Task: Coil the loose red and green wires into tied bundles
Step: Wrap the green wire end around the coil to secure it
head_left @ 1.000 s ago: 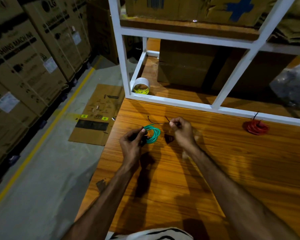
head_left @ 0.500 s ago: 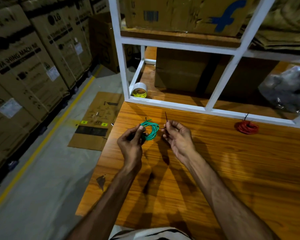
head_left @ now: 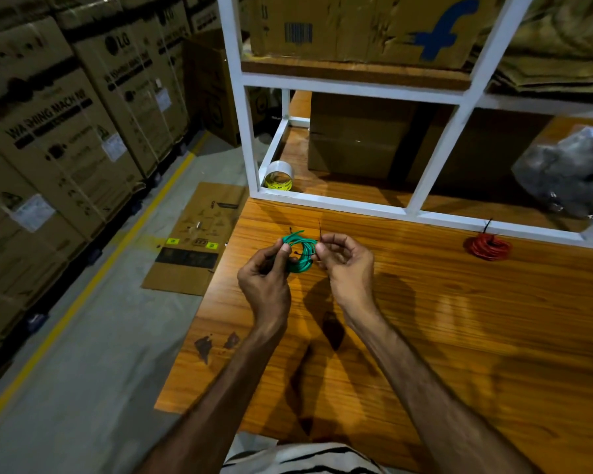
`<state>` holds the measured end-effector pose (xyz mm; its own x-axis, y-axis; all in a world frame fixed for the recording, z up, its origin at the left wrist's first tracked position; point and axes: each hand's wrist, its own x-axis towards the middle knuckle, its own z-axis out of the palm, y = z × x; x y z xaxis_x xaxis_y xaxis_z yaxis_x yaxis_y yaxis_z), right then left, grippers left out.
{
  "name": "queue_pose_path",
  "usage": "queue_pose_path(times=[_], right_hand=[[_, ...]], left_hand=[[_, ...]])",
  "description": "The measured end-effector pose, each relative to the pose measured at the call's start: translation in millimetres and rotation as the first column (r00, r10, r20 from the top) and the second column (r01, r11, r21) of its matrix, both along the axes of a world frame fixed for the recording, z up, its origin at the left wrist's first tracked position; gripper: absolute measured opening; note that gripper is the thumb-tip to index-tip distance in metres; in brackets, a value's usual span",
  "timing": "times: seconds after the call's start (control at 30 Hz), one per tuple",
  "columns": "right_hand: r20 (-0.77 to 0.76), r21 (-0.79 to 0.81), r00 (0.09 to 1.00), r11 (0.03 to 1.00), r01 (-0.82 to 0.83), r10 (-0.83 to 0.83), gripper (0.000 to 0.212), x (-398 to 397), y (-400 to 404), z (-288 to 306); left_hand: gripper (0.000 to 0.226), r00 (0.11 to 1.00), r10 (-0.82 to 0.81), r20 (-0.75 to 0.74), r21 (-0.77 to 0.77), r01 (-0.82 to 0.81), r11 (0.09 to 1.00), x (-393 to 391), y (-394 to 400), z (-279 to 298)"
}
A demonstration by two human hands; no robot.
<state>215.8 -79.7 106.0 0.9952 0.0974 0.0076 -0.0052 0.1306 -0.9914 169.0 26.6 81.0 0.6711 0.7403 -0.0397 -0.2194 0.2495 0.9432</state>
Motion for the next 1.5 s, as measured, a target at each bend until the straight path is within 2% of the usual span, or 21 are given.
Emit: queue_pose_path(times=[0.2,0.53,0.7,1.0,1.33,1.5], right_hand=[[0.011,-0.011,1.0,1.0,0.005,-0.005,0.012,-3,-3,3],[0.053,-0.075,0.992,0.991,-0.111,0.115,0.008,2,-7,-2],[0.027,-0.123,0.989,0.982,-0.143,0.147,0.008,15,-11,-10],[-0.011,-0.109,0.981,0.975,-0.191,0.191,0.006,21,-7,-10],[-0.169,0.036,0.97,0.984,-0.173,0.176,0.008,22,1,-2],[-0.208,0.172,0.954,0.968,-0.18,0.215,0.008,20,8,-1]], left_hand=[[0.022,1.0,0.025,-0.01,-0.053,-0.026,0.998,1,0,3],[0.021,1.0,0.014,0.008,-0.021,-0.014,1.0,-3,-2,4],[0.021,1.0,0.007,0.007,-0.03,-0.007,1.0,-5,-4,4],[0.02,1.0,0.003,0.002,-0.036,-0.003,0.999,-5,-2,6],[0.018,0.999,-0.054,-0.001,-0.014,0.054,0.998,-9,-6,8],[0.017,0.997,-0.072,-0.006,0.022,0.072,0.997,-11,-15,11]])
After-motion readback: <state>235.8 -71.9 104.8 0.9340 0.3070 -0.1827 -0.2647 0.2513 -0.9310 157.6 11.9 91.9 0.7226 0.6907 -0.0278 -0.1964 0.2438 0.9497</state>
